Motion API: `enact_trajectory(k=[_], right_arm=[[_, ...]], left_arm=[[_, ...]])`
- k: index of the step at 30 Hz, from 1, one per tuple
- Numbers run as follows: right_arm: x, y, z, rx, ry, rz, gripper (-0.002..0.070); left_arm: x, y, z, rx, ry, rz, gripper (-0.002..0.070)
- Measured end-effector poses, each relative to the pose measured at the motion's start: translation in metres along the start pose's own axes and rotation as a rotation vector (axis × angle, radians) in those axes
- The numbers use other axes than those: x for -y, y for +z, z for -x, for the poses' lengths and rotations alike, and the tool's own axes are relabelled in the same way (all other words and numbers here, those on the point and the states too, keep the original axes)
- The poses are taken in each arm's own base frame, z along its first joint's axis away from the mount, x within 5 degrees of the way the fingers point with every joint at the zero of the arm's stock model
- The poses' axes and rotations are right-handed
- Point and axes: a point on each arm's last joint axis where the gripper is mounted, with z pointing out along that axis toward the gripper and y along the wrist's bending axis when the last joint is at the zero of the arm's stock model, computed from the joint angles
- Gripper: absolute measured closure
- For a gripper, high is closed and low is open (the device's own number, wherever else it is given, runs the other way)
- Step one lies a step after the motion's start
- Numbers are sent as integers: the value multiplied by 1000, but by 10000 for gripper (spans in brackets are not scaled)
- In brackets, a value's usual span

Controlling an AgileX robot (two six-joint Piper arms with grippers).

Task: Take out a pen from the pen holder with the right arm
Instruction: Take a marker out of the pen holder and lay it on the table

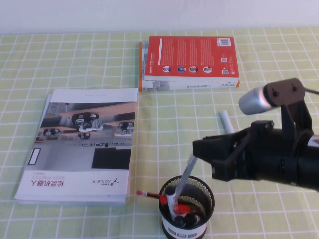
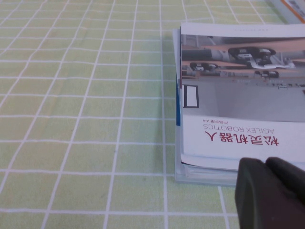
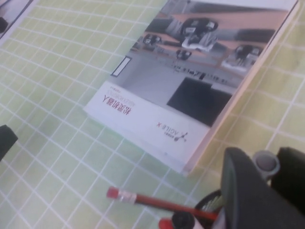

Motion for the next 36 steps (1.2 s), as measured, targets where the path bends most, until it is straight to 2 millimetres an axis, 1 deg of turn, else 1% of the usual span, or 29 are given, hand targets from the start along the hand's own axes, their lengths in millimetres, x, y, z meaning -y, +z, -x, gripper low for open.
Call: enact_trajectory(k=[8,13,19,22,24,26,28,32,36], right_arm=[[0,-8,25,19,-81,-10,591],[-2,-18,45,8,-141,-40,591],[2,-36,73,-15,-196,-173,591],[8,-44,87,-55,-192,-290,591],[13,-47,93,-118,-175,-378,591],[20,-44,98,-198,-145,-472,591],[27,-37,101,-272,-122,-540,591],[38,-11,104,-386,-80,-594,591],[48,16,107,-430,-57,-609,591]], left_arm=[[0,0,0,0,0,0,680],[0,0,0,0,0,0,680],[0,0,0,0,0,0,680],[0,0,0,0,0,0,680],[0,0,0,0,0,0,680],[0,0,0,0,0,0,680],[0,0,0,0,0,0,680],[0,0,0,0,0,0,680],[0,0,0,0,0,0,680]])
